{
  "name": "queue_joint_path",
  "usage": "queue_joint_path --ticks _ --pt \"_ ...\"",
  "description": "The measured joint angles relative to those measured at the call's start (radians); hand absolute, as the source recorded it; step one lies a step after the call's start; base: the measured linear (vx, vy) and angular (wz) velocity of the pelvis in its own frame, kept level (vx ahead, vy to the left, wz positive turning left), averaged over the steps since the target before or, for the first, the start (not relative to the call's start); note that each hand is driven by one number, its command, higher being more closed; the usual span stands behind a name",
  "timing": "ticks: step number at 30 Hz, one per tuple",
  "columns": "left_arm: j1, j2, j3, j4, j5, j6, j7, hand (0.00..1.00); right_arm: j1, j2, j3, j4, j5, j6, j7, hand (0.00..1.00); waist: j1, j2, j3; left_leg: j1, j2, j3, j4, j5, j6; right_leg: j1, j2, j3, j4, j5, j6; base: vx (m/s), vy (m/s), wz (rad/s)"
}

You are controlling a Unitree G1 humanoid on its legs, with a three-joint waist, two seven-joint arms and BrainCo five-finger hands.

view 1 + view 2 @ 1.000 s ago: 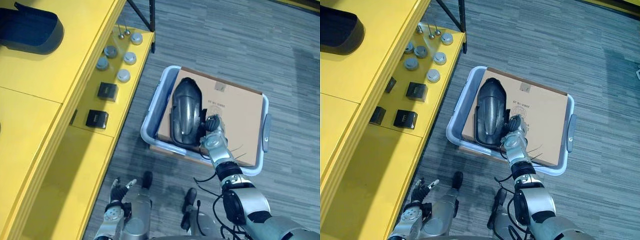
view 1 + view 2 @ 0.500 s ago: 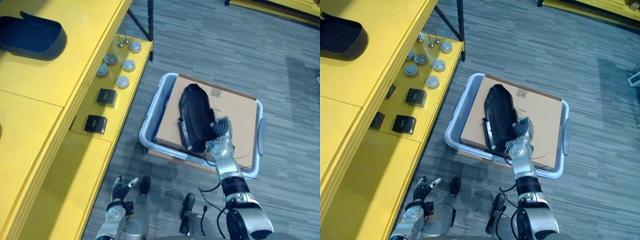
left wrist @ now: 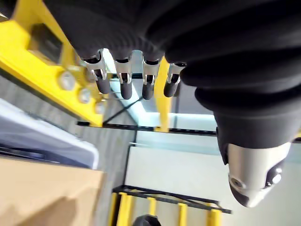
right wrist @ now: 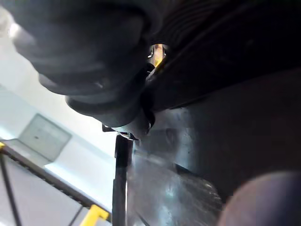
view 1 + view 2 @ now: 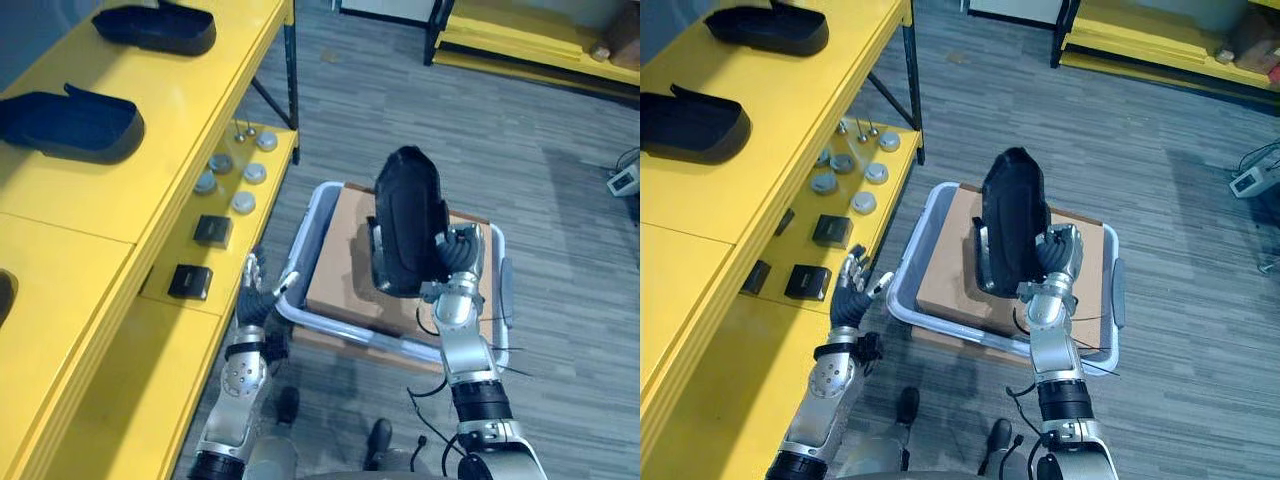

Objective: Walk over and take plastic housings, then place them on the shelf

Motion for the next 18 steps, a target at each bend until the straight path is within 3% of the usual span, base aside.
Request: queue_joint_path --ticks 7,18 --pt "-0.074 -0.001 -0.115 -0.020 0.000 0.009 0.002 0.00 -0.022 0.023 0.141 -0.093 0.000 -0.032 0.007 1.00 -0.018 0.000 -0.032 0.011 0.001 0.022 -0.001 0.000 0.000 -0.001 -0.002 0.020 0.003 -0.001 0.000 -0.02 0.003 -0.08" --pt "-0.176 -0.001 -0.141 0.024 0.035 0.052 0.089 0.00 -0.048 0.038 0.224 -0.148 0.005 -0.037 -0.006 1.00 -0.029 -0.001 -0.067 0.025 0.012 0.055 -0.002 -0.001 0.000 -0.007 0.006 0.051 0.001 0.005 -0.007 -0.03 -0.003 -0.09"
